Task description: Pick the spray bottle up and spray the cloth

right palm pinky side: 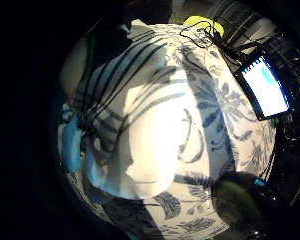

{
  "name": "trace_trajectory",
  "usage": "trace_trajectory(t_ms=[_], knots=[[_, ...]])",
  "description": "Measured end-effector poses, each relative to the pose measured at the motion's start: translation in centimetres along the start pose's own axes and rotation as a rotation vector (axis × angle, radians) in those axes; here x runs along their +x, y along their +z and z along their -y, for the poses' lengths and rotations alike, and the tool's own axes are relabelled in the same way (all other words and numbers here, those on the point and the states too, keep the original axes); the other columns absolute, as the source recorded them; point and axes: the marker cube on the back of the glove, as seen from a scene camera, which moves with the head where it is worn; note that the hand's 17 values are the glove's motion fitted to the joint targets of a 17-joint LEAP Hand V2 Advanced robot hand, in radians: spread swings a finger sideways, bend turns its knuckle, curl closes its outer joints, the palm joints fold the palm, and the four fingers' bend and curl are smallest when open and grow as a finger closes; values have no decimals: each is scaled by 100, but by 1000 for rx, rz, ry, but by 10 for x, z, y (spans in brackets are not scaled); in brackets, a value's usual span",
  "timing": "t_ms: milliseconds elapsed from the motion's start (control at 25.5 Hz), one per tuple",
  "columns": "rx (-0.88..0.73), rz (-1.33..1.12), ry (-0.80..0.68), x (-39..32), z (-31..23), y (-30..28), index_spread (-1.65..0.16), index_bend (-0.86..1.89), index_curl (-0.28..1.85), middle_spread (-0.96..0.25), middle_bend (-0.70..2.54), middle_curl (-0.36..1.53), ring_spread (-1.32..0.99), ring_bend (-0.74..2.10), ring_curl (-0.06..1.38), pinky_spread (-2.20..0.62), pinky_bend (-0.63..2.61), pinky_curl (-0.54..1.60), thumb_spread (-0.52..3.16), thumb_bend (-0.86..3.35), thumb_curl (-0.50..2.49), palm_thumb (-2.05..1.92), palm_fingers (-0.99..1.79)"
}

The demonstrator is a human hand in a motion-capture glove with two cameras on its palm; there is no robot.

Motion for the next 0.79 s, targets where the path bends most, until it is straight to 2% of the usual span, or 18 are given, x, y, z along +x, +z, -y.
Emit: trace_trajectory(t_ms=[157,275,471,629,786], knots=[[19,28,-64,-6,-21,-7,-38,16,24,2,28,23,3,26,18,20,27,22,108,33,23,61,51],[26,48,-134,-13,-60,-14,-39,14,24,2,27,24,4,26,19,20,28,23,111,27,23,57,49],[-7,97,-245,-14,-167,-33,-40,13,24,2,26,26,4,25,21,21,31,26,110,16,21,46,45],[-37,130,-269,-2,-251,-45,-41,13,24,2,26,28,6,24,21,21,32,27,110,12,21,46,44],[-29,207,-250,33,-260,-59,-41,15,25,2,26,29,6,23,22,21,31,28,110,10,22,47,44]])
